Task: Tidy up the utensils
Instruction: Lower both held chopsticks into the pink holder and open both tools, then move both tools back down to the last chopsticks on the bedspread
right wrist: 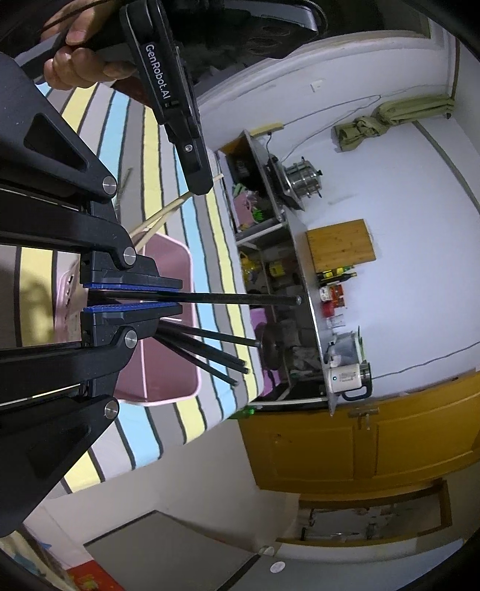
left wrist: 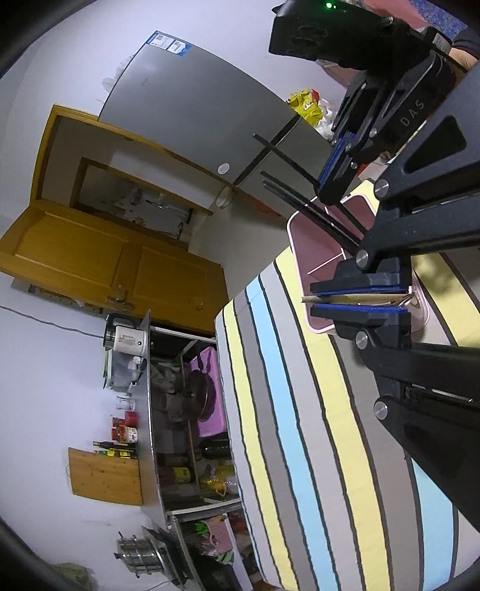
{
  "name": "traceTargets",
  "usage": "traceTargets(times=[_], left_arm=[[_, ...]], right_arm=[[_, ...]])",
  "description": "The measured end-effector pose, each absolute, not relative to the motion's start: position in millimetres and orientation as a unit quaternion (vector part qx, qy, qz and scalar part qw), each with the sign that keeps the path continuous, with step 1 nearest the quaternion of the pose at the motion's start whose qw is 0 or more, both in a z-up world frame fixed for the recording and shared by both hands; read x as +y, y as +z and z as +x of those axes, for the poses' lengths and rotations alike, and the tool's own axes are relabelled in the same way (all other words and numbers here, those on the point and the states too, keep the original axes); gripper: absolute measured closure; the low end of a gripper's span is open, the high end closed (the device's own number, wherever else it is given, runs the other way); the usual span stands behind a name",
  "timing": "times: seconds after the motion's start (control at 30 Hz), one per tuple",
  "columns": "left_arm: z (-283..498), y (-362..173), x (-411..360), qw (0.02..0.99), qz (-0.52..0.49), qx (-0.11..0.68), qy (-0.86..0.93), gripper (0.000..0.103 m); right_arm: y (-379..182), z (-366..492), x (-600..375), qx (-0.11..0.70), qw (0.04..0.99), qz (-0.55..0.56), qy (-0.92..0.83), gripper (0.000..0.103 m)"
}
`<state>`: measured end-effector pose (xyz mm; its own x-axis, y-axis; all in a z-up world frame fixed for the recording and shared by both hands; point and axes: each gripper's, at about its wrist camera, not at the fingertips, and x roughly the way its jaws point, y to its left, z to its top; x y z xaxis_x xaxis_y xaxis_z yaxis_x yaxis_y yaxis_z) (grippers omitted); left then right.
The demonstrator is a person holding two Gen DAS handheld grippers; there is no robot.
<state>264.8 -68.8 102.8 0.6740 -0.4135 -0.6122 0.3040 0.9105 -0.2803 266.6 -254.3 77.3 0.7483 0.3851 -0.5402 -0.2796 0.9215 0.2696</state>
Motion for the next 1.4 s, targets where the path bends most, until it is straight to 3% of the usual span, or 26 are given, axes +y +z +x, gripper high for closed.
traceTargets(times=[0.2, 0.3, 0.7, 0.83, 1.4], left_arm=[[263.1, 101.1, -67.4, 0.911, -0.079, 0.355, -0.195, 0.098], [259.0, 106.6, -65.6, 0.914, -0.082, 0.348, -0.192, 0.096], [218.9, 133.3, -35.0, 0.931, -0.093, 0.305, -0.178, 0.094], [202.6, 133.7, -21.9, 0.935, -0.093, 0.3, -0.165, 0.094], [152.6, 53.8, 39.9, 0.918, -0.125, 0.365, -0.089, 0.094]], right_arm=[[70.6, 271.3, -257.7, 0.325, 0.925, 0.09, 0.173, 0.097], [72.5, 269.2, -259.6, 0.323, 0.926, 0.091, 0.171, 0.089], [90.3, 244.6, -267.7, 0.302, 0.933, 0.093, 0.172, 0.086], [95.4, 230.7, -269.2, 0.294, 0.934, 0.099, 0.177, 0.08], [61.0, 194.5, -220.2, 0.334, 0.908, 0.073, 0.242, 0.08]])
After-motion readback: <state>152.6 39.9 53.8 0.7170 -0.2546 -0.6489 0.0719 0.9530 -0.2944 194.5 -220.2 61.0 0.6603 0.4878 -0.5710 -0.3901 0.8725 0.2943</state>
